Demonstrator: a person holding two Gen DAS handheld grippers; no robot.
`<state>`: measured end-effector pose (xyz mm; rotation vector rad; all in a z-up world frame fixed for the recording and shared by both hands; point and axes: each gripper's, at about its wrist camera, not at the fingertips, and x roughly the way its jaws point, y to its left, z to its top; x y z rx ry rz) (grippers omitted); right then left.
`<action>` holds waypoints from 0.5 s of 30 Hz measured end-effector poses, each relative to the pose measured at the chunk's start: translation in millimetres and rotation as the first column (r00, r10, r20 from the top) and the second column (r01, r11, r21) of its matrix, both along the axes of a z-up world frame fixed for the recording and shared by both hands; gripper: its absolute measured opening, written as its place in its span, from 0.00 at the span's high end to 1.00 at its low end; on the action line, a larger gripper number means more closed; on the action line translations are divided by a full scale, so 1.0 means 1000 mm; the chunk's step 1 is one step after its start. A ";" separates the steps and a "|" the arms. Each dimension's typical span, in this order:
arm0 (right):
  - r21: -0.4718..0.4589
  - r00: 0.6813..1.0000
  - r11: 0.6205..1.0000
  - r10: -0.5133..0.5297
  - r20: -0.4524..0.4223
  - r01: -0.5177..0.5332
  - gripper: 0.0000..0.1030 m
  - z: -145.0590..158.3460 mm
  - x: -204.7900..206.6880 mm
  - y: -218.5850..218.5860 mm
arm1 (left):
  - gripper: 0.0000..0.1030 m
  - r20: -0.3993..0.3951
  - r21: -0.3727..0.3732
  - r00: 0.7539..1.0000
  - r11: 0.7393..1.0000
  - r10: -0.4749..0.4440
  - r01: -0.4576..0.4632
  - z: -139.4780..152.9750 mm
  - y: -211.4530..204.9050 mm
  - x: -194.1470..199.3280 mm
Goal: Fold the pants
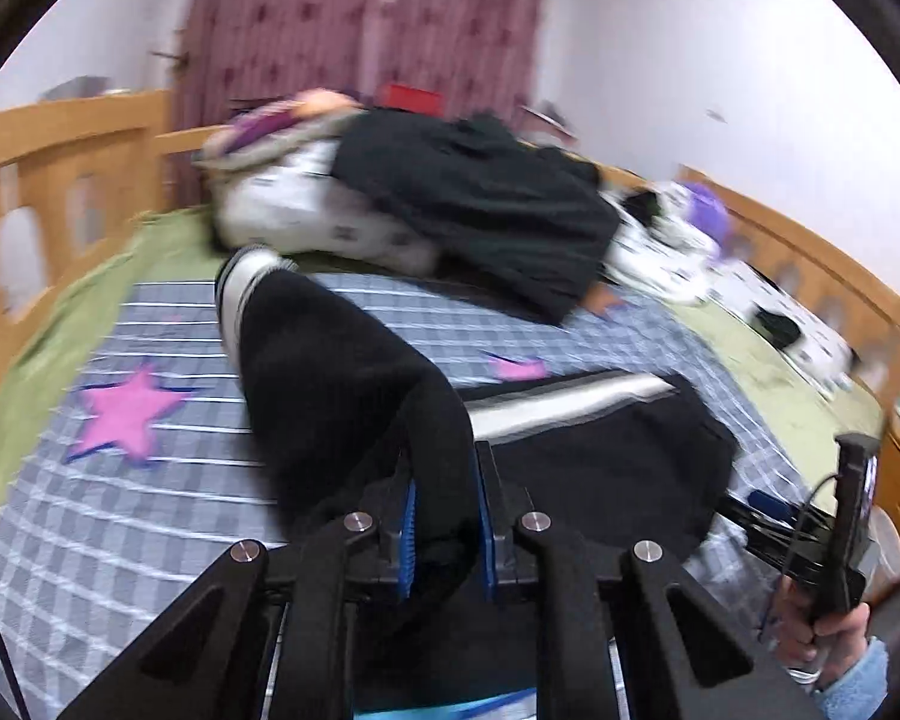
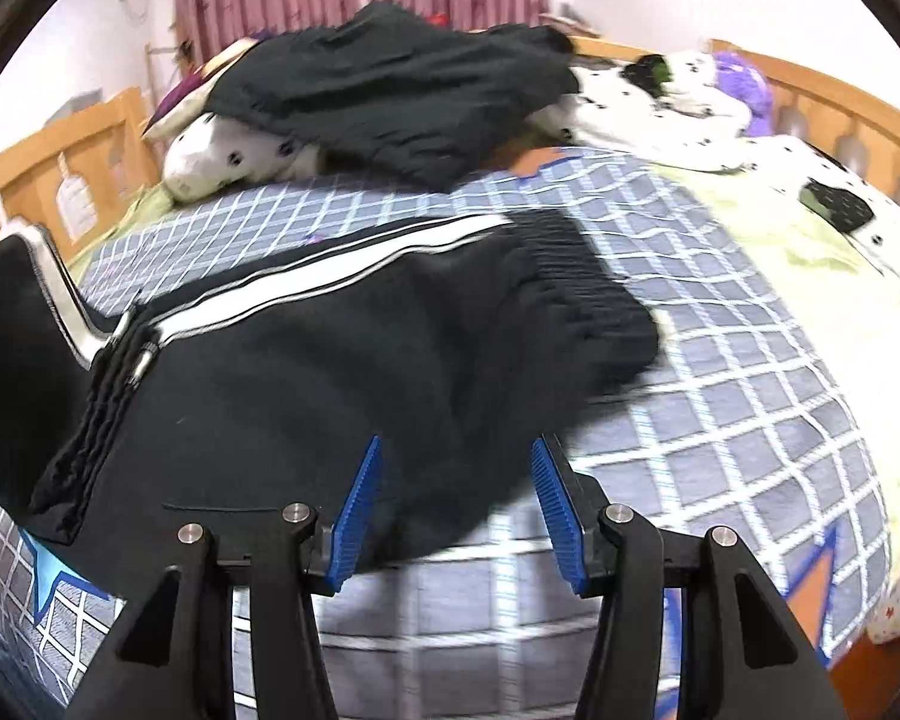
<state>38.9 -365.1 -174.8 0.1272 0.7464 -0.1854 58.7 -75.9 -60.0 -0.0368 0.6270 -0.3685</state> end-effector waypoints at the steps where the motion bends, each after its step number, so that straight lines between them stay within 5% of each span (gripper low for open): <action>1: 0.013 1.000 1.000 -0.023 0.007 0.023 0.51 0.000 -0.005 -0.010 | 0.86 -0.010 -0.001 1.000 1.000 -0.026 0.026 -0.005 -0.014 0.001; 6: 0.098 0.996 0.991 -0.088 -0.002 0.087 0.50 -0.008 -0.024 -0.046 | 0.87 -0.167 -0.041 0.977 0.991 -0.132 0.127 -0.068 -0.088 0.013; 9: 0.081 0.995 0.992 -0.098 -0.002 0.097 0.51 -0.011 -0.030 -0.051 | 0.87 -0.207 0.030 0.968 0.988 -0.139 0.149 -0.103 -0.115 0.013; 11: 0.076 0.996 0.994 -0.084 -0.002 0.084 0.51 -0.012 -0.029 -0.049 | 0.87 -0.192 0.054 0.971 0.986 -0.143 0.156 -0.108 -0.115 0.007; 15: 0.100 0.999 0.994 -0.032 -0.003 0.032 0.50 -0.013 -0.024 -0.040 | 0.79 -0.198 -0.025 0.960 0.980 -0.196 0.195 -0.085 -0.090 -0.003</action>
